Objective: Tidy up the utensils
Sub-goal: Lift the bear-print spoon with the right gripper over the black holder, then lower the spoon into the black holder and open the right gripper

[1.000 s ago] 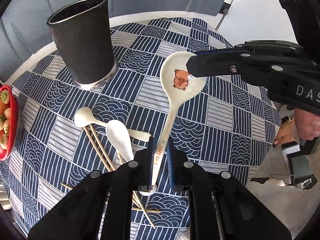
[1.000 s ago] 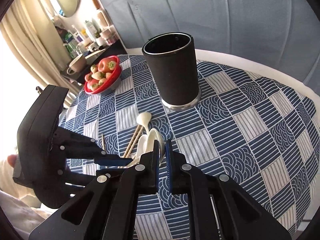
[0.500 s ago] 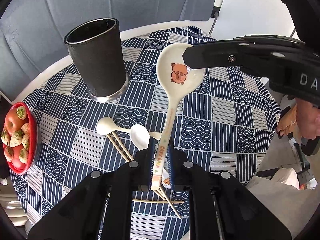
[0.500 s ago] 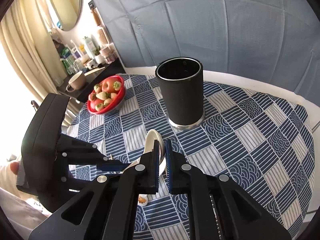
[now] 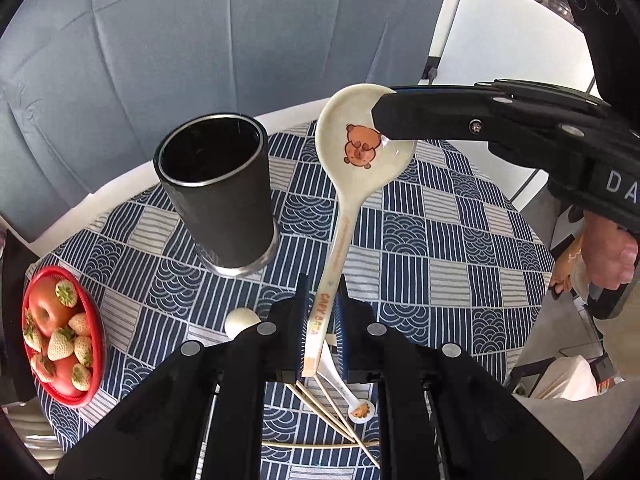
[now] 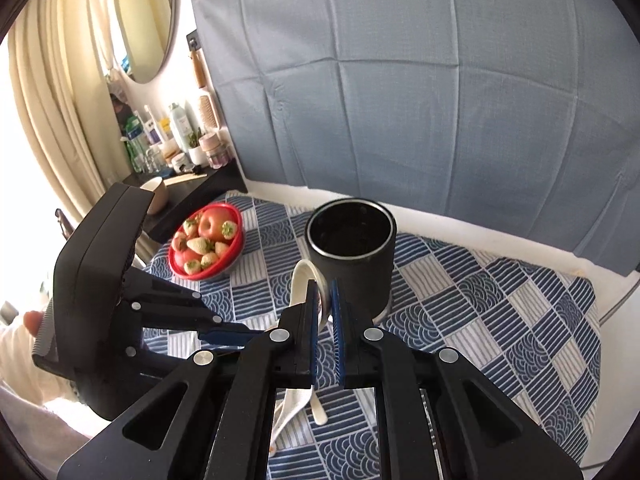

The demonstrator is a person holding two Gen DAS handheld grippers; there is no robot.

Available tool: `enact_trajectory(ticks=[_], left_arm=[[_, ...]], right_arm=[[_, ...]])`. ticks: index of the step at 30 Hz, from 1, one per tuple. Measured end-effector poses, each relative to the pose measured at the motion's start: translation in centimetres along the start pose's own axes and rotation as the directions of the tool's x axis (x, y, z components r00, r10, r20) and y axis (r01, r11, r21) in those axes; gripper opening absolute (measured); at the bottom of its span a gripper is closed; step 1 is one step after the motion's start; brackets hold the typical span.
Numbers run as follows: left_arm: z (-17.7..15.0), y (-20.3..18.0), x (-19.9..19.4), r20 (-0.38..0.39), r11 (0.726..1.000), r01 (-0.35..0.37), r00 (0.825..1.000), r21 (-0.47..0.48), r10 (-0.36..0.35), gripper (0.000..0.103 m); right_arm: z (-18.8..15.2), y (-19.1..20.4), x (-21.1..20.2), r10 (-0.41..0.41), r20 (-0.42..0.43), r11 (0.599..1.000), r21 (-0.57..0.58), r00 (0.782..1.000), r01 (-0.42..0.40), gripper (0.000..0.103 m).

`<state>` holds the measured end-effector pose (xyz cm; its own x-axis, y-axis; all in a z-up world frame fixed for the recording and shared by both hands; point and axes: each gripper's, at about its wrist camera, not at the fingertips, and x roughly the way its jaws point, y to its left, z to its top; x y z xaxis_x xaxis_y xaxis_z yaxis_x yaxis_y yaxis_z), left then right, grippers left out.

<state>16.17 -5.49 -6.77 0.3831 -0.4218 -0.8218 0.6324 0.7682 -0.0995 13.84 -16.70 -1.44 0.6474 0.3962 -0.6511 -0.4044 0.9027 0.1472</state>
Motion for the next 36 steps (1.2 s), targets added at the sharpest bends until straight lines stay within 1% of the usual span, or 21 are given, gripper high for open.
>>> enact_trajectory(ticks=[3,4,6,9,15,21,25,29,30,31,32,33,34,35,36], left_arm=[[2.4,0.9,-0.1,0.018,1.0,0.002,1.0,0.006,-0.002,0.013],[3.1,1.2,-0.1,0.012,1.0,-0.009,1.0,0.011,0.009,0.013],[4.4,1.8,-0.1,0.017,1.0,-0.007,1.0,0.005,0.007,0.013],[5.7,2.7,-0.2,0.035,1.0,-0.003,0.999,0.004,0.003,0.013],[8.3,4.5,0.7,0.059,0.999,-0.033,0.998,0.005,0.033,0.013],[10.5,5.9,2.2,0.07,0.999,-0.049,0.996,-0.001,0.049,0.013],[11.2,6.3,3.0,0.078,0.999,-0.04,0.996,0.004,0.04,0.013],[11.5,6.8,3.7,0.064,1.0,-0.023,0.998,0.007,0.022,0.013],[11.6,7.1,4.0,0.059,1.0,-0.013,0.998,-0.002,0.013,0.015],[11.6,7.3,4.2,0.045,1.0,0.013,0.999,-0.013,-0.012,0.031],[11.6,7.5,4.4,0.033,0.999,0.034,0.999,-0.023,-0.033,0.044],[11.5,7.6,4.4,0.037,0.999,0.032,0.999,-0.032,-0.031,0.068],[11.3,7.7,4.3,0.049,0.999,0.021,0.999,-0.038,-0.019,0.074],[11.1,7.8,4.2,0.057,0.999,0.015,0.998,-0.04,-0.013,0.074],[10.8,7.9,4.2,0.055,0.999,0.016,0.998,-0.047,-0.014,0.076]], right_arm=[[1.6,-0.5,0.3,-0.005,0.037,1.0,-0.004,0.999,0.005,0.007],[2.1,-0.6,0.5,-0.007,0.046,1.0,-0.004,0.999,0.007,0.007],[3.1,-0.9,0.7,-0.004,0.061,1.0,-0.006,0.998,0.005,0.007],[4.5,-1.1,1.0,-0.003,0.086,1.0,-0.025,0.996,0.005,0.007],[7.1,-1.9,2.4,-0.008,0.121,0.999,-0.049,0.993,0.014,0.008],[8.9,-2.3,3.7,-0.028,0.155,0.996,-0.074,0.988,0.04,0.009],[9.6,-2.1,4.2,-0.045,0.166,0.993,-0.1,0.985,0.062,0.009],[9.8,-2.4,4.7,-0.059,0.165,0.992,-0.102,0.985,0.077,0.009],[9.7,-2.5,4.8,-0.058,0.16,0.992,-0.1,0.985,0.075,0.009],[9.6,-2.6,5.0,-0.067,0.157,0.991,-0.101,0.985,0.084,0.009],[9.5,-2.5,5.2,-0.089,0.156,0.989,-0.108,0.984,0.106,0.009],[9.5,-2.5,5.5,-0.116,0.153,0.984,-0.115,0.981,0.134,0.012],[9.4,-2.6,5.7,-0.145,0.147,0.979,-0.12,0.978,0.164,0.028],[9.2,-2.8,5.9,-0.163,0.144,0.976,-0.123,0.976,0.181,0.04],[9.0,-3.0,5.8,-0.17,0.149,0.974,-0.126,0.974,0.189,0.056]])
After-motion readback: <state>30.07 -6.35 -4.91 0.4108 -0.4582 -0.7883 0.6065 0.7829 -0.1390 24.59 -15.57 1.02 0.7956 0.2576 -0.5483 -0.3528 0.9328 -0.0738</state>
